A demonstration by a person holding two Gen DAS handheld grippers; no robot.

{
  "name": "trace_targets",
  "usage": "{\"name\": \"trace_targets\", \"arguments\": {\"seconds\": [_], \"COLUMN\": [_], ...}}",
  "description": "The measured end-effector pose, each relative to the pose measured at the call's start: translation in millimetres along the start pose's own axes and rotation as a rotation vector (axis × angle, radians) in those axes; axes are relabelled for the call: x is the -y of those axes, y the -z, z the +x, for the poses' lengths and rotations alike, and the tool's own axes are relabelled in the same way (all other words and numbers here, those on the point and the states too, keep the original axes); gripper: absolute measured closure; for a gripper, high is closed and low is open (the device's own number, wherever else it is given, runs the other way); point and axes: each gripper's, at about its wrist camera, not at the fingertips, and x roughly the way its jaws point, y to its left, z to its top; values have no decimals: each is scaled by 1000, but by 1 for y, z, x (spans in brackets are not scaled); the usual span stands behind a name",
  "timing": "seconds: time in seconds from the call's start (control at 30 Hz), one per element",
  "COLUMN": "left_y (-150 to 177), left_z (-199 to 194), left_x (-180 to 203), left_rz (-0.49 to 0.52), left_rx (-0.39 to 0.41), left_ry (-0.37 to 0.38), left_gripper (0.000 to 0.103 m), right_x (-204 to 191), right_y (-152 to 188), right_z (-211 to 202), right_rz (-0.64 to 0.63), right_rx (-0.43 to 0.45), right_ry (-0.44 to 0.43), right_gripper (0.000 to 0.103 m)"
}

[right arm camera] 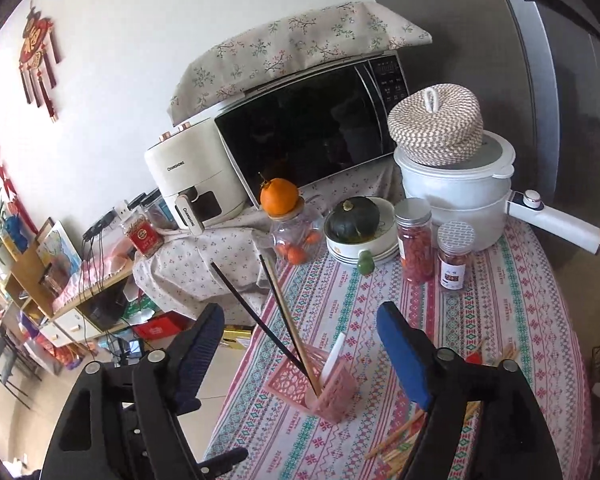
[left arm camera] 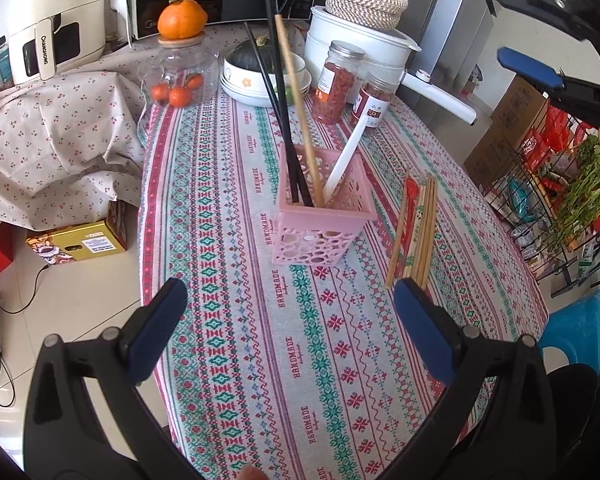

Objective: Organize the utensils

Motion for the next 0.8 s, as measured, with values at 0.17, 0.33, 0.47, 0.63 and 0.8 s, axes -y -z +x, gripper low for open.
{"name": "trace_targets", "arguments": {"seconds": [0.17,0.33,0.47,0.63,0.8], "left_y": [1,0,0,-2,-4], "left_z": [2,5,9,17,24], "left_x": [8,21,34,47,59], "left_rz": [21,53,79,92,91], "left_rx": [0,14,23,25,18], "left_ry": [-9,-20,-30,-36,-38], "left_gripper": [1,1,0,0,0], "right_x": [26,58,75,96,116], "right_y": [28,53,66,79,93], "right_z": [-12,-11,-11,-10,-4], "right_rz": [31,91,103,141,163], "right_rx": [-6,-61,-77,-118,-195], "right_ry": [89,161,254,299,321], "right_gripper": [10,7,0,0,0]}}
